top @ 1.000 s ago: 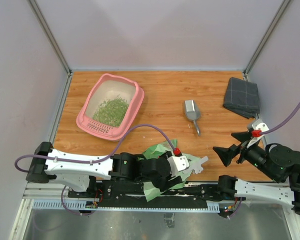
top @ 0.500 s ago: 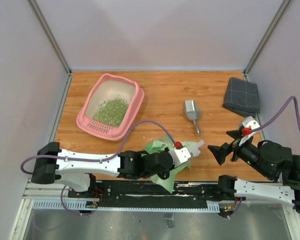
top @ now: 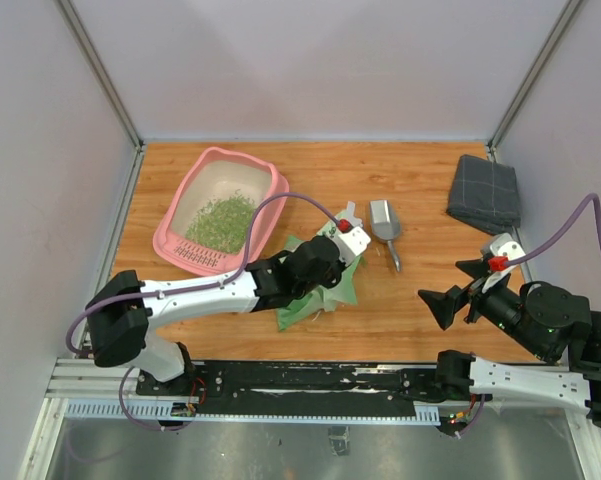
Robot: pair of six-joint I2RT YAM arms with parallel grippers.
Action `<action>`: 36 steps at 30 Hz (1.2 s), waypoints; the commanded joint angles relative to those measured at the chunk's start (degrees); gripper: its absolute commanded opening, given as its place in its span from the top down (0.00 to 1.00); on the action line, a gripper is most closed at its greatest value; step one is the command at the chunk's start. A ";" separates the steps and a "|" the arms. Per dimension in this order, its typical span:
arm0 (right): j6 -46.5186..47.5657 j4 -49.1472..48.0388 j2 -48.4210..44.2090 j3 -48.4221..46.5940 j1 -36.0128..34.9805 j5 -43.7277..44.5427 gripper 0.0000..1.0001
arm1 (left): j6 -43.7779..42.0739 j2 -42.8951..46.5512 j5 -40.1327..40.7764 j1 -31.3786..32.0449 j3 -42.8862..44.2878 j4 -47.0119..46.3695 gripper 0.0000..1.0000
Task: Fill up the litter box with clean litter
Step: Adjust the cat litter bag at the center of the board, then reset both arms
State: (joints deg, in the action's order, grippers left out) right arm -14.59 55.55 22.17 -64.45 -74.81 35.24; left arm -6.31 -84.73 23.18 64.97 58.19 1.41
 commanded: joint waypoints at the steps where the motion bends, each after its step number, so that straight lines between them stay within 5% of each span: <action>1: -1.08 0.42 -0.50 -0.15 -0.96 1.85 0.02 | 1.79 -0.39 2.08 -0.45 3.14 -2.41 0.83; 4: -3.03 2.74 -0.44 0.03 -0.96 2.49 0.02 | 6.44 1.00 0.41 -0.43 4.40 -0.49 0.50; 9: -6.39 6.04 -2.00 -1.02 -0.96 5.69 0.02 | 14.01 7.28 0.05 -0.44 6.30 2.86 0.27; 12: -9.29 7.46 -2.01 -3.12 -0.96 11.49 0.02 | 17.57 12.07 1.27 -0.40 8.28 5.51 0.01; 22: -7.61 5.20 0.72 -12.23 -0.96 14.60 0.02 | 24.24 31.75 2.15 -0.40 7.38 7.27 0.01; 36: -5.69 -1.85 -4.84 -5.25 -0.96 13.25 0.02 | 29.92 48.46 9.80 -0.41 -6.56 6.22 0.01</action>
State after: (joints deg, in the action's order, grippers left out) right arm -20.49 56.55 19.94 -69.91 -74.81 47.97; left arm 21.89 -37.91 29.45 64.69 53.23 8.47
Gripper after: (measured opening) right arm 0.983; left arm 0.991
